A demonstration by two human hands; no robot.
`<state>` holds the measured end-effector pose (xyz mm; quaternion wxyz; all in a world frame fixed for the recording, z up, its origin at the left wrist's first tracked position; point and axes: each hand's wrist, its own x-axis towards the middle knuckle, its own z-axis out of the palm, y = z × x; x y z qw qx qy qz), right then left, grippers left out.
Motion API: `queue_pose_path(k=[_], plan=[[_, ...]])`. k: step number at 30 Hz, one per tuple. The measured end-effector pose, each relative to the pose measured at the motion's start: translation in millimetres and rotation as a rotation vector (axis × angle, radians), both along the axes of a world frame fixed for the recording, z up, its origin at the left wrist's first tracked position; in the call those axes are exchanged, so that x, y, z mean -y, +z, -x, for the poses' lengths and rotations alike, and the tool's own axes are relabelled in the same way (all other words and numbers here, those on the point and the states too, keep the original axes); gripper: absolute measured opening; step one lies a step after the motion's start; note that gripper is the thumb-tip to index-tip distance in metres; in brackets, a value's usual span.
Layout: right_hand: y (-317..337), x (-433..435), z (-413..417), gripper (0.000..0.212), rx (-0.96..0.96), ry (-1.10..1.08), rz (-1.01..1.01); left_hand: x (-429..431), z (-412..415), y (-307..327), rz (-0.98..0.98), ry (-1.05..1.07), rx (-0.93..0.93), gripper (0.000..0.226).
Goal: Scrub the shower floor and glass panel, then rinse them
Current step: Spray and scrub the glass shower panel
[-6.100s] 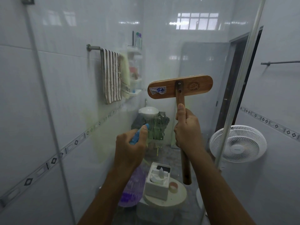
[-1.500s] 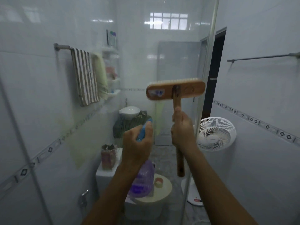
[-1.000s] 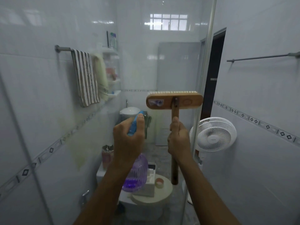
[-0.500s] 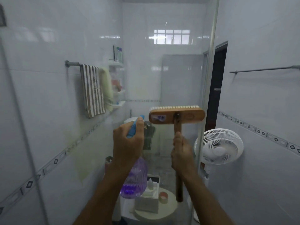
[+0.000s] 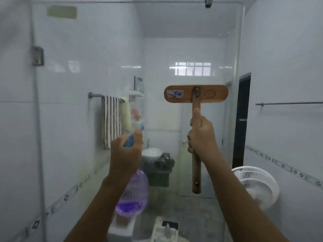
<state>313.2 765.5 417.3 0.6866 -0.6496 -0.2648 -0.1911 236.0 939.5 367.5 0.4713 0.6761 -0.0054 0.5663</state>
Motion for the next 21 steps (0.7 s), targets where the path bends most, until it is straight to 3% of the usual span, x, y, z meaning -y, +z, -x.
queue_pose_path(k=[5,9,11,17,21], plan=[[15.8,-43.6,17.7,0.043,0.014,0.063,0.085,-46.6,15.6,3.0,-0.049,0.198,0.017,0.051],[11.7,-100.6,20.8,0.046,0.096,0.116,0.171,-67.2,30.2,2.7,-0.002,0.249,0.012,0.048],[-12.5,-125.4,21.4,0.048,0.116,0.182,0.211,-76.8,35.6,3.9,0.017,0.255,0.024,0.05],[-126.5,-135.6,63.8,0.033,-0.098,0.265,0.273,-89.2,60.2,16.6,-0.075,0.241,0.071,0.05],[-83.0,-148.3,52.4,0.036,-0.033,0.218,0.217,-98.1,64.2,17.3,-0.065,0.256,0.046,0.045]])
